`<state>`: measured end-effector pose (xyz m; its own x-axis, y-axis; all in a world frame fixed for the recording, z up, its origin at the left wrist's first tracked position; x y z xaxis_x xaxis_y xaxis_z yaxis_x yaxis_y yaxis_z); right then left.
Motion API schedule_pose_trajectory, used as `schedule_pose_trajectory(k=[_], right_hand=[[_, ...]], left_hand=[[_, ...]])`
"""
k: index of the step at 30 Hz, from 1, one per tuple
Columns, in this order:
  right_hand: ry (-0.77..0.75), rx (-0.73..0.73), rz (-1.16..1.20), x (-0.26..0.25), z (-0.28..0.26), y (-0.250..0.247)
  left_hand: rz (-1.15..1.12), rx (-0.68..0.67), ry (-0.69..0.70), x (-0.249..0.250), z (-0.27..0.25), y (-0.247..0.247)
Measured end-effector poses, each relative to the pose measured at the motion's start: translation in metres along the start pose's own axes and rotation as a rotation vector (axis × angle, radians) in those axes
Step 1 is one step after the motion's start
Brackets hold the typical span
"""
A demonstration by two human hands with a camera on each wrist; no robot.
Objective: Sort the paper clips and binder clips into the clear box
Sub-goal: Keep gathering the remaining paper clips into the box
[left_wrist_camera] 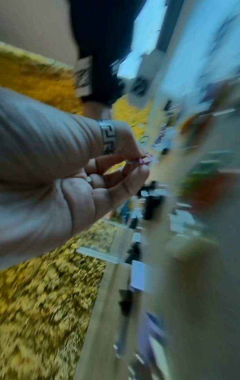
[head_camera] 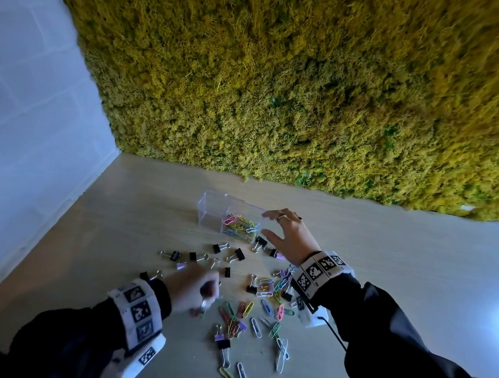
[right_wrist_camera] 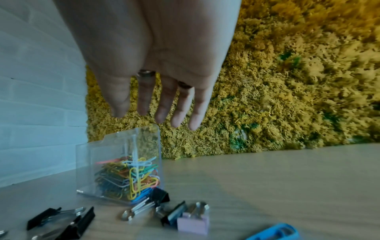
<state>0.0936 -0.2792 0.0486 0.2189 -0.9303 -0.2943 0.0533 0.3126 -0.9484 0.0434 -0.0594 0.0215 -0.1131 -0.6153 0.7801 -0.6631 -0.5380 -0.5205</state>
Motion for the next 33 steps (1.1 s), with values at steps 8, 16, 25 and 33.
schedule_pose_trajectory(k=[8, 16, 25, 33], right_hand=[[0.163, -0.150, 0.117, -0.015, 0.023, 0.020], [0.066, -0.165, 0.118, -0.003, 0.031, 0.017], [-0.158, -0.081, -0.435, -0.015, 0.016, 0.010], [-0.098, -0.180, -0.303, -0.019, 0.015, 0.006]], left_hand=[[-0.095, 0.442, 0.278, 0.068, 0.068, -0.079], [0.186, 0.222, 0.206, 0.054, 0.093, -0.065], [0.354, 0.353, 0.363, 0.018, 0.065, -0.071], [0.232, 0.419, 0.367, 0.004, 0.048, -0.068]])
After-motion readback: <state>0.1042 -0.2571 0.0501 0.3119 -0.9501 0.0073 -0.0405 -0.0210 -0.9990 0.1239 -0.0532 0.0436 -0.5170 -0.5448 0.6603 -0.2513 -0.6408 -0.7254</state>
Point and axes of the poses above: each hand's wrist, its own z-axis towards the middle knuckle, its own y-axis out of the palm, x = y × z, the point moved 2 cm from there along z, towards the middle knuckle, and after that the axes turned 15 degrees about -z, right-handed, at the moved point
